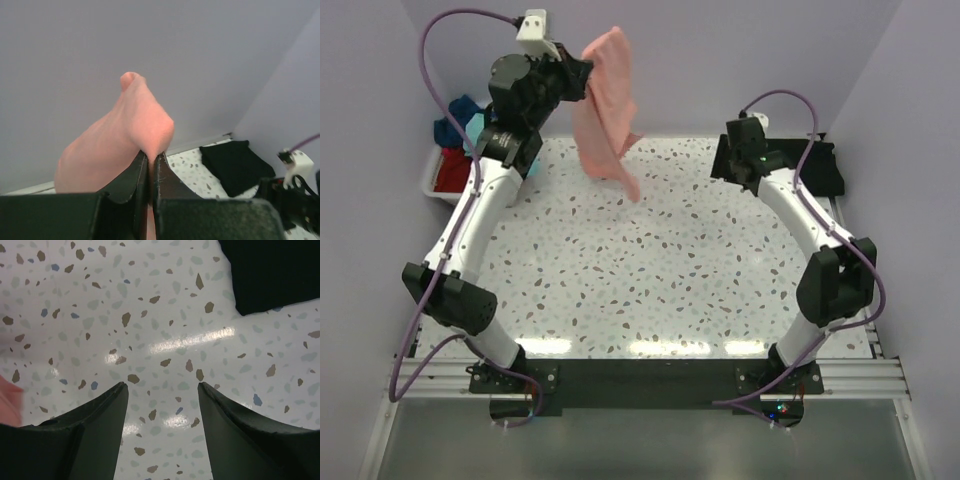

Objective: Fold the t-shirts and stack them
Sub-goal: Move the tshirt to the center of the board

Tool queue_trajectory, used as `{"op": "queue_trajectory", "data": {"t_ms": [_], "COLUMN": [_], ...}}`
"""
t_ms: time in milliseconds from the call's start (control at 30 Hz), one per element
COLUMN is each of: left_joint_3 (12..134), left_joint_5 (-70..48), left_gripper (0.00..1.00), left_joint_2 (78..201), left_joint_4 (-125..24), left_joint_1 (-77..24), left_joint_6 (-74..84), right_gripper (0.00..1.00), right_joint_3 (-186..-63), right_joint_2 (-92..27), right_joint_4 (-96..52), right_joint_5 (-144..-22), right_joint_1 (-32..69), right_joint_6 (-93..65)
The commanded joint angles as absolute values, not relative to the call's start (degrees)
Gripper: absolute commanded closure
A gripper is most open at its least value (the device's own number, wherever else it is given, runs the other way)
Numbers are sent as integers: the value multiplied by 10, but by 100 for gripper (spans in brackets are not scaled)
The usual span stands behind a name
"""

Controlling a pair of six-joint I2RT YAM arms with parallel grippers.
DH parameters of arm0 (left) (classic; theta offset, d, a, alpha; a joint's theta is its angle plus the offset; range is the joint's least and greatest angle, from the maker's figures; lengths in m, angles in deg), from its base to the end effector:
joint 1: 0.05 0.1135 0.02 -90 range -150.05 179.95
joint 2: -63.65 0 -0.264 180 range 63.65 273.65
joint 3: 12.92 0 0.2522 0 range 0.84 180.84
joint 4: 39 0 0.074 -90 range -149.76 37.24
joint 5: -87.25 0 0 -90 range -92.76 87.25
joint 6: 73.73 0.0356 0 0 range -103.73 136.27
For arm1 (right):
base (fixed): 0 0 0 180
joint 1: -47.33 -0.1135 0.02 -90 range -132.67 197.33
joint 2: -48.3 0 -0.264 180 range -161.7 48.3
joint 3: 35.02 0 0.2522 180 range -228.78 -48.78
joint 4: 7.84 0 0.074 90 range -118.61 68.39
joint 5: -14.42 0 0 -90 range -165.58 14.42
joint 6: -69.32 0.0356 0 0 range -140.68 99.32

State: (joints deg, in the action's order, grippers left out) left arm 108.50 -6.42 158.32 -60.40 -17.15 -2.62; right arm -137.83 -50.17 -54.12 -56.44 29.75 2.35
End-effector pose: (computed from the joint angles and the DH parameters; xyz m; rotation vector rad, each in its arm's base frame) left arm 0.3585 -0.1127 0.5004 0.0294 1.5020 -0.5550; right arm 0.3757 0.1068 0.3218 0.2756 2.2373 -0.0076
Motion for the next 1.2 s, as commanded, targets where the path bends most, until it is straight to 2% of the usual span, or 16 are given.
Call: {"op": "queue_trajectory", "data": {"t_ms": [0, 67, 167, 233, 267, 300, 333, 367, 400, 467, 500, 600, 733, 1167], "left_joint_3": [1111, 1105, 1066, 1032, 981, 950, 918, 855, 828, 773, 765, 749, 722, 628], "left_joint_5": [-203, -262, -283, -254, -173, -115, -55, 59, 94, 158, 169, 189, 175, 33], "left_gripper": [100, 100, 100, 100, 97, 76, 63, 48, 30, 20, 9, 7, 8, 17], "left_joint_2": [1564, 1553, 1523, 1499, 1467, 1448, 1429, 1395, 1379, 1354, 1349, 1355, 1362, 1381], "left_joint_4": [-537, -508, -464, -457, -454, -451, -449, -449, -451, -464, -480, -527, -571, -650], "left_joint_1": [-225, -236, -243, -243, -243, -243, -243, -243, -242, -243, -242, -242, -242, -261], "left_joint_6": [4, 5, -14, -15, -15, -19, -24, -27, -33, -18, -24, -23, -39, -78], "right_gripper": [37, 37, 37, 37, 36, 36, 35, 35, 35, 34, 35, 35, 36, 38], "right_joint_3": [-1376, -1365, -1348, -1340, -1332, -1328, -1326, -1322, -1321, -1317, -1316, -1315, -1299, -1135], "right_joint_2": [-451, -439, -421, -409, -399, -396, -393, -392, -388, -387, -388, -392, -388, -311], "right_joint_4": [-528, -529, -532, -535, -532, -533, -536, -539, -539, -542, -542, -548, -549, -556], "right_joint_5": [-541, -535, -522, -512, -508, -507, -505, -504, -504, -506, -506, -518, -547, -644], "right_joint_1": [300, 302, 303, 303, 305, 304, 304, 304, 304, 304, 304, 304, 304, 258], "right_joint_6": [44, 48, 51, 52, 52, 52, 52, 51, 50, 47, 45, 44, 38, 46]}}
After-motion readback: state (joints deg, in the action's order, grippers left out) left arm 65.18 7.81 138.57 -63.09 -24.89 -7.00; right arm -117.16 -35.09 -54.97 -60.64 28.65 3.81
